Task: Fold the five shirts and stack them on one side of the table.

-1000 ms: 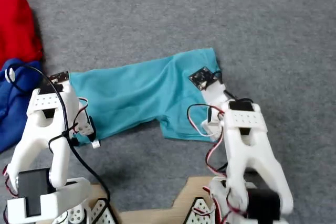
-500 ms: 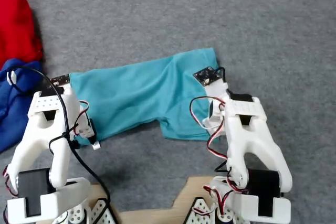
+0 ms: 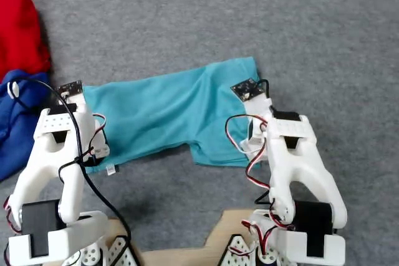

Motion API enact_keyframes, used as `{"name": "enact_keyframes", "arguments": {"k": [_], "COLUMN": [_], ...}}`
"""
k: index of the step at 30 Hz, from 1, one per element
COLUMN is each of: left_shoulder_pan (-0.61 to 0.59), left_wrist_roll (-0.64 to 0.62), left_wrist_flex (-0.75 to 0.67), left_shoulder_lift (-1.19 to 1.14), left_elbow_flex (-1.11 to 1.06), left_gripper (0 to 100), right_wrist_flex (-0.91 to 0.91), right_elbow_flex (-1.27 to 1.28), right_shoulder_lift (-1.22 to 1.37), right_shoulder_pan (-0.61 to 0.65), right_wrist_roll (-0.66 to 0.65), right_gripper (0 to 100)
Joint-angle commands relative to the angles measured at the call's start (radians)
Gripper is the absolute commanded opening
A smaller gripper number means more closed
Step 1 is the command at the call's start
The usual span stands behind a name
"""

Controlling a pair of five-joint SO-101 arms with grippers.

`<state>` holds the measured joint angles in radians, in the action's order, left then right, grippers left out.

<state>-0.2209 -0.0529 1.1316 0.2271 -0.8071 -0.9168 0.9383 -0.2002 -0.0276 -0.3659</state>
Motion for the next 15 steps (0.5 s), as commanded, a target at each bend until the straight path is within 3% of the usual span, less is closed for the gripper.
{"name": "enact_keyframes", "arguments": {"k": [1,8,15], "left_shoulder_pan": [0.011,0.009,-0.009], "left_wrist_roll": [-0.011,-0.003,0.003], "left_wrist_flex": [0.002,0.081,0.232], "left_shoulder_lift": [0.028,0.028,0.038], "left_elbow_flex": [0.023,0.023,0.117], "left_gripper": [2,3,16], "right_wrist_flex": [-0.006,-0.008,-0.005], "right_elbow_flex": [-0.030,-0.030,-0.030], "right_shoulder_lift": [-0.002,-0.004,-0.002], "right_shoulder_pan": [-0.015,-0.015,-0.016], "right_wrist_roll": [0.011,0.011,0.008], "right_gripper": [0.6,1.2,1.2]}}
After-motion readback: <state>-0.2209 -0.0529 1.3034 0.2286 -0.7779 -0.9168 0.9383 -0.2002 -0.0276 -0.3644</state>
